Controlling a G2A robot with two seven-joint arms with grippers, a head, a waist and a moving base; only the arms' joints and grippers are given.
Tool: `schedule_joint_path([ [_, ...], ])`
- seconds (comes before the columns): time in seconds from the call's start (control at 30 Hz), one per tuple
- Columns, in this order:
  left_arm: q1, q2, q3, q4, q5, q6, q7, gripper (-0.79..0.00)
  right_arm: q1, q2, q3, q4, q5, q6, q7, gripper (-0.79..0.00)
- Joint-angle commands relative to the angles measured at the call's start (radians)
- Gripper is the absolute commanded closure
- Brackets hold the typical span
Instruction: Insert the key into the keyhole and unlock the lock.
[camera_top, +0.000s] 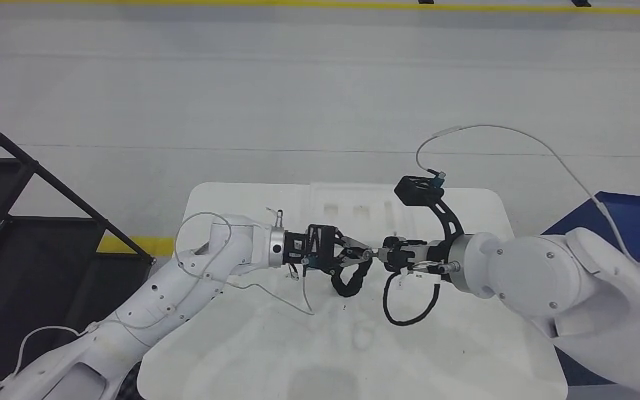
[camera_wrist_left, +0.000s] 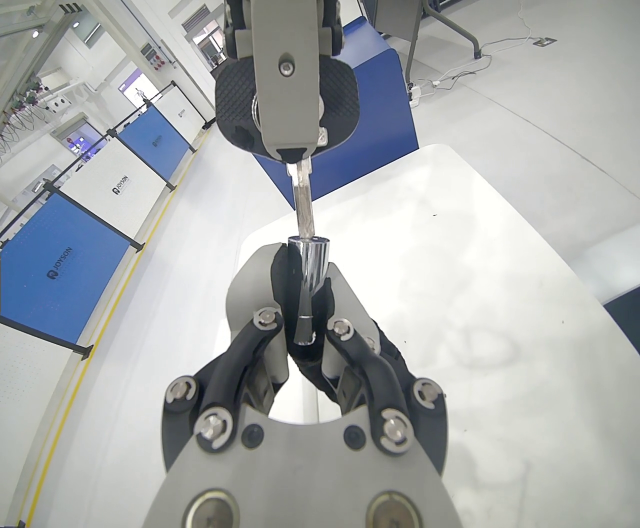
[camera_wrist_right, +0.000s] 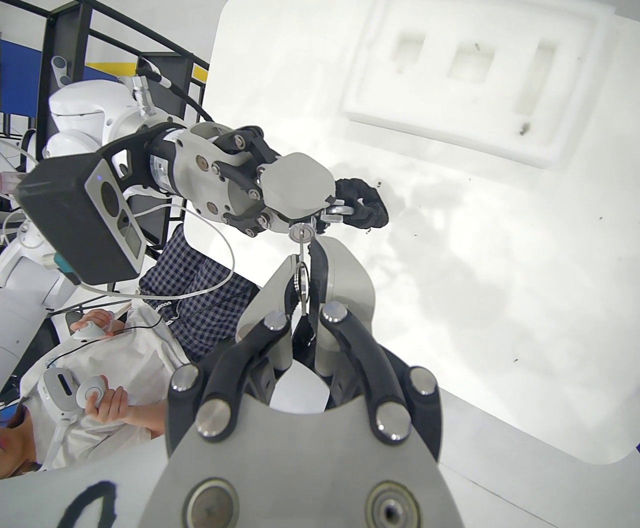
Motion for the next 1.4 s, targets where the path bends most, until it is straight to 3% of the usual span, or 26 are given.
schedule_joint_path([
  [0.0,0.002,-0.002,-0.003,0.001,-0.002,-0.005,-0.003,0.000,0.002,0.000,-0.003,0.001,0.001,0.001,-0.001,0.000],
  [1.23,0.034,-0.037,-0.045,0.000,-0.031,-0.059,-0.035,0.000,0.074,-0.032,-0.109,0.038,-0.024,0.007,-0.007,0.000],
  [1.27,0.035,-0.038,-0.047,0.004,-0.033,-0.063,-0.036,0.000,0.075,-0.033,-0.109,0.040,-0.021,0.008,-0.008,-0.157],
  [1.3,0.035,-0.038,-0.048,0.008,-0.036,-0.068,-0.038,0.000,0.077,-0.034,-0.109,0.042,-0.019,0.010,-0.010,-0.363],
  [1.33,0.037,-0.039,-0.049,0.014,-0.043,-0.072,-0.039,0.000,0.078,-0.035,-0.108,0.043,-0.018,0.011,-0.011,-0.785],
  [1.37,0.037,-0.040,-0.051,0.019,-0.052,-0.077,-0.039,0.000,0.079,-0.035,-0.106,0.043,-0.015,0.013,-0.013,-0.785],
])
